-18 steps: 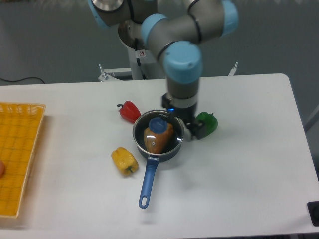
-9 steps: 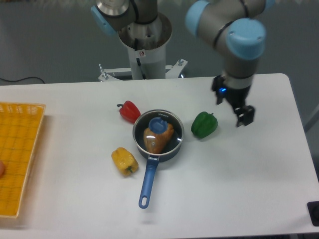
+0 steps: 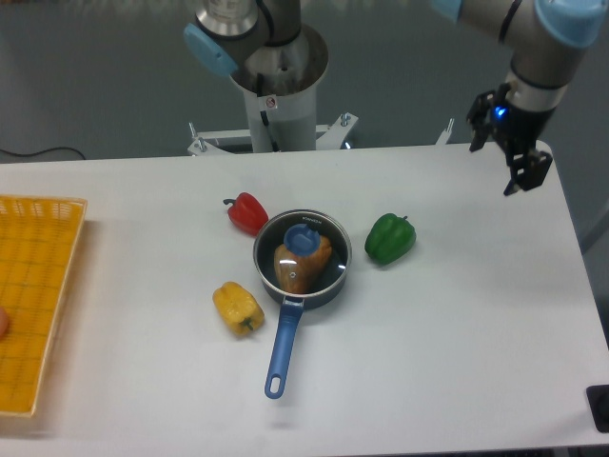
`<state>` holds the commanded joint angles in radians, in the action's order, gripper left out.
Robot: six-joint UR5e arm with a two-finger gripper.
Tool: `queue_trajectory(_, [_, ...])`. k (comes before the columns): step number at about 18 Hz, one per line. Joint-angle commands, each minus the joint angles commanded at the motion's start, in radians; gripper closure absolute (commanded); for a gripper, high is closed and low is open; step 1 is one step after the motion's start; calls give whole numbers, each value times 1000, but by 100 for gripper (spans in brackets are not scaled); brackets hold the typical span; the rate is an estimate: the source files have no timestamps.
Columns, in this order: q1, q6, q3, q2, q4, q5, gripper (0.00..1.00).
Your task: Close the pot lid
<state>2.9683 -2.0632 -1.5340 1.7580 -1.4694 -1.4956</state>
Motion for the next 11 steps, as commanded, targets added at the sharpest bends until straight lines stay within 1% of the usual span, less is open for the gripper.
queue_trajectory(3, [-3,0,-23,-20,-3,-5,0])
queue_trajectory(11, [-5,2,-26,-25,-12,-5,0])
